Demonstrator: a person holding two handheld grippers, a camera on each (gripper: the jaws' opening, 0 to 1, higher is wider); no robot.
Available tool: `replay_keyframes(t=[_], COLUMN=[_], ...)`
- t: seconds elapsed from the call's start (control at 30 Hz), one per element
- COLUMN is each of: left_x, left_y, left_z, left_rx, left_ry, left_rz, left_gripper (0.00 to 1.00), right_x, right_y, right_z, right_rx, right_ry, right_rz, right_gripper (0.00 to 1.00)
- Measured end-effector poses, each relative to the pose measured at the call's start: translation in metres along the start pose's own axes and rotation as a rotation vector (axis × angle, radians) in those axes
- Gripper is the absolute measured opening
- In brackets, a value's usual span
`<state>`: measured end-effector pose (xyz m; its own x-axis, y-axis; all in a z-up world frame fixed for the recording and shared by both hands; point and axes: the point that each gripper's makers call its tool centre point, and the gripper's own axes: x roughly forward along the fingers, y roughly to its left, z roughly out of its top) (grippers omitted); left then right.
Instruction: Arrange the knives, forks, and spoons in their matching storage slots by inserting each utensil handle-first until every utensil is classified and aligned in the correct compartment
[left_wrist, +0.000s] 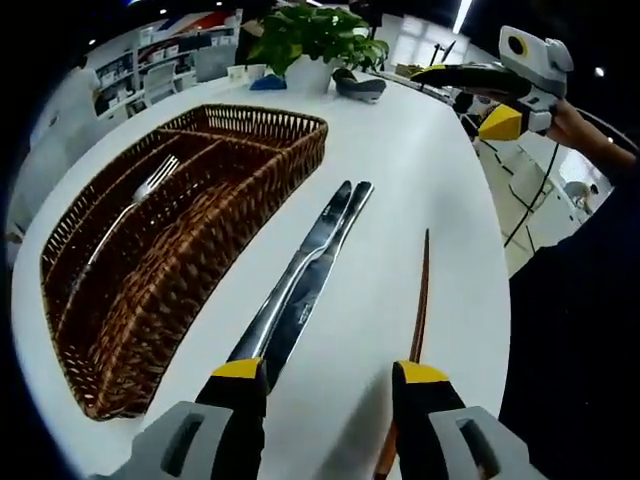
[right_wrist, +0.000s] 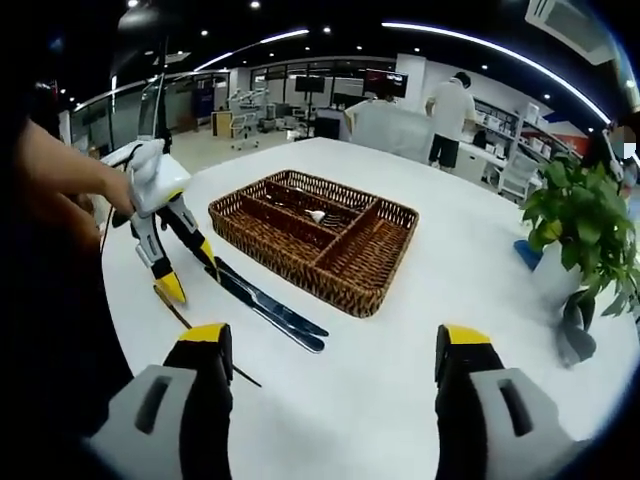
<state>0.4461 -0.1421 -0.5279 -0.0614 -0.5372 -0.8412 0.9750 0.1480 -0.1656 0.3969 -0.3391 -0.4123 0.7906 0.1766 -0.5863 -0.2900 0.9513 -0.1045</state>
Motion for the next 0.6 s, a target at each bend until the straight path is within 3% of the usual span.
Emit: replay_keyframes(t=[0.33,0.6], left_x=[0.0043,0.0038], left_y=[0.0045,-0.0035], left_z=[0.0096,0.0058], left_rx=[0.038,0.054], left_ry=[0.021,0.045], left_rz=[-0.002,-0.027], left_gripper=[0.53,0.51], right_x=[-0.0023,-0.0045], right_y=[0.0004,-0.0003], right_z=[-0.002,-0.0055], right_rx=[0.002,0.008], right_ry=[0.001,0.004], right_rz=[0.0,0.0], right_gripper=[0.85,0.84])
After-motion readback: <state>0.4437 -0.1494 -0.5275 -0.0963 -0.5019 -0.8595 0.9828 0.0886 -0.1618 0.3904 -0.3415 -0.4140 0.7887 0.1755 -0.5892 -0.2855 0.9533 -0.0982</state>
